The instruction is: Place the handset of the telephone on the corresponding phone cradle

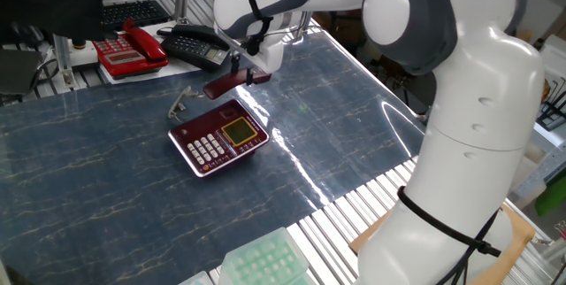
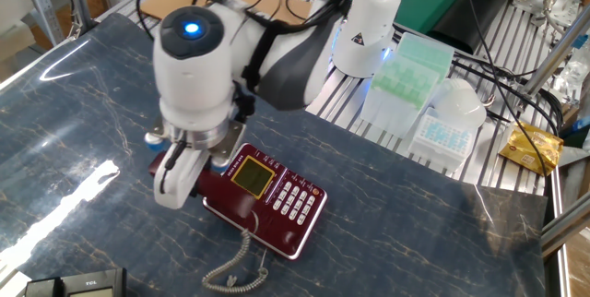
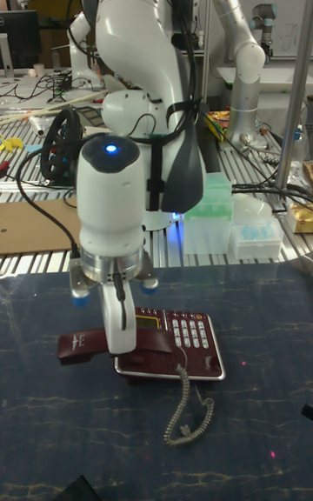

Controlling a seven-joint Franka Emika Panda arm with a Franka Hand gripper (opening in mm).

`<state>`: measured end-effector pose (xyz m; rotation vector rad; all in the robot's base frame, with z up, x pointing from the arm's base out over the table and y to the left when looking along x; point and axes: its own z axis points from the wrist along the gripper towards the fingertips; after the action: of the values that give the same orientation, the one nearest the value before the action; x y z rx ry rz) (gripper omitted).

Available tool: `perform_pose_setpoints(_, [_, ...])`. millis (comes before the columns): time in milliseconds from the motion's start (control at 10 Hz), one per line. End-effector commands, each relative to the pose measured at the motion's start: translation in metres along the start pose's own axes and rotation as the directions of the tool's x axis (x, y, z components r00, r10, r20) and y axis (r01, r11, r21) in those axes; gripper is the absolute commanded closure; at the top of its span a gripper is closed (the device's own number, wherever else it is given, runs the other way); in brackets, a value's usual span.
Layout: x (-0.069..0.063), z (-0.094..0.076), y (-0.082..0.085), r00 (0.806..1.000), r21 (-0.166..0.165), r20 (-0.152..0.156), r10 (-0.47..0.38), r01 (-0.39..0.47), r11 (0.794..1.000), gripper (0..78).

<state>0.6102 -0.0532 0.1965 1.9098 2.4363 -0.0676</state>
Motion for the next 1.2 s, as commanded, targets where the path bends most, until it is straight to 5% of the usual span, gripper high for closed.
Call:
perform_pose_setpoints(100, [0.014, -0.008, -0.007, 1.0, -0.005, -0.003, 0.011, -0.011, 1.0, 76.3])
perform_pose_setpoints(1200, [0.067, -0.002, -0.008, 0.999, -0.009, 0.005, 0.045, -0.045, 0.999, 76.3])
